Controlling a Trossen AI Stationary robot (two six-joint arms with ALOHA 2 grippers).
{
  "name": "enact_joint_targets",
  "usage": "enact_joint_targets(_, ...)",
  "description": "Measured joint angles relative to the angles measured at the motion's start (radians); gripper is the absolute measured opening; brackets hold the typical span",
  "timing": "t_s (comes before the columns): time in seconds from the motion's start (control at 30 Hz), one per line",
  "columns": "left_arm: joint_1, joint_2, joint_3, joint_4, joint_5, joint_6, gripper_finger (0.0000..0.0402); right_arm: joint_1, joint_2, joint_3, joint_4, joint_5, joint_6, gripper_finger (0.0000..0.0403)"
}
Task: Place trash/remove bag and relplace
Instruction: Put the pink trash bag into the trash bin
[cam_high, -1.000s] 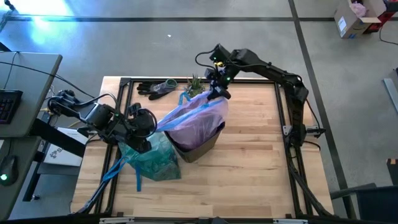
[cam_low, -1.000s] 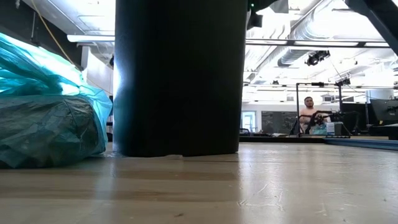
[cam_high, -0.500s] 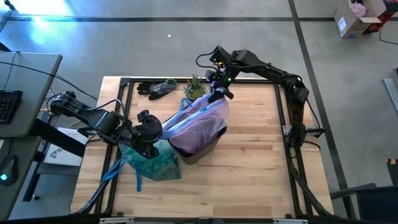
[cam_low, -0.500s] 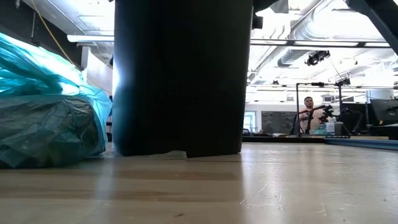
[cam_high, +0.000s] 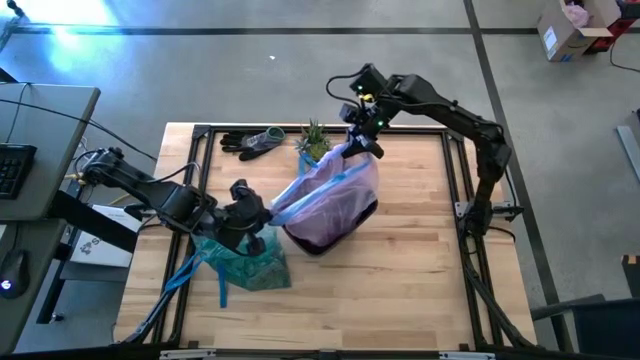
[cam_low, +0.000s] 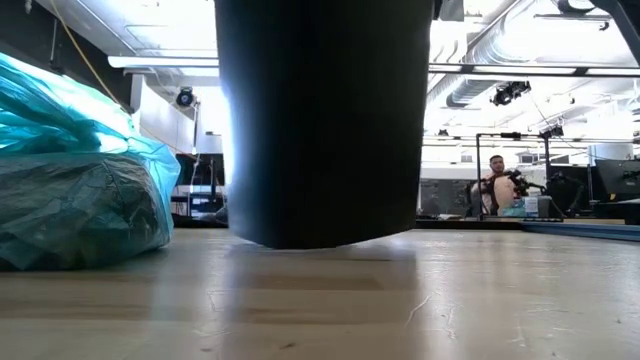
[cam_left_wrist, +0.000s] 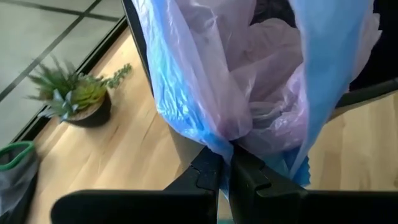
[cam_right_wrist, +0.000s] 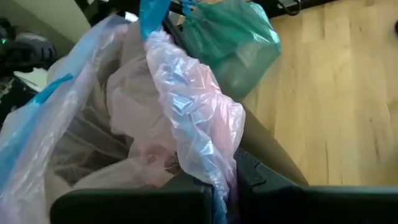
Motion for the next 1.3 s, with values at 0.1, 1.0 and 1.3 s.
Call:
enact_joint_targets(0.1, 0.002, 0.002, -0.012, 0.039, -0.004, 0.019, 0.0000, 0.000, -0.007, 0.000, -0.007, 0.021, 0.036, 0.0000)
enact_joint_targets(1.0, 0.002, -0.007, -0.012, 0.081, 0.000, 0.023, 0.0105, -0.002, -0.068, 0.000, -0.065, 0.212, 0.208, 0.0126)
enact_joint_targets(1.3, 0.002, -0.007, -0.012, 0.075, -0.001, 0.023, 0.0108, -0.002, -0.146, 0.002, -0.030, 0.210, 0.205, 0.0126)
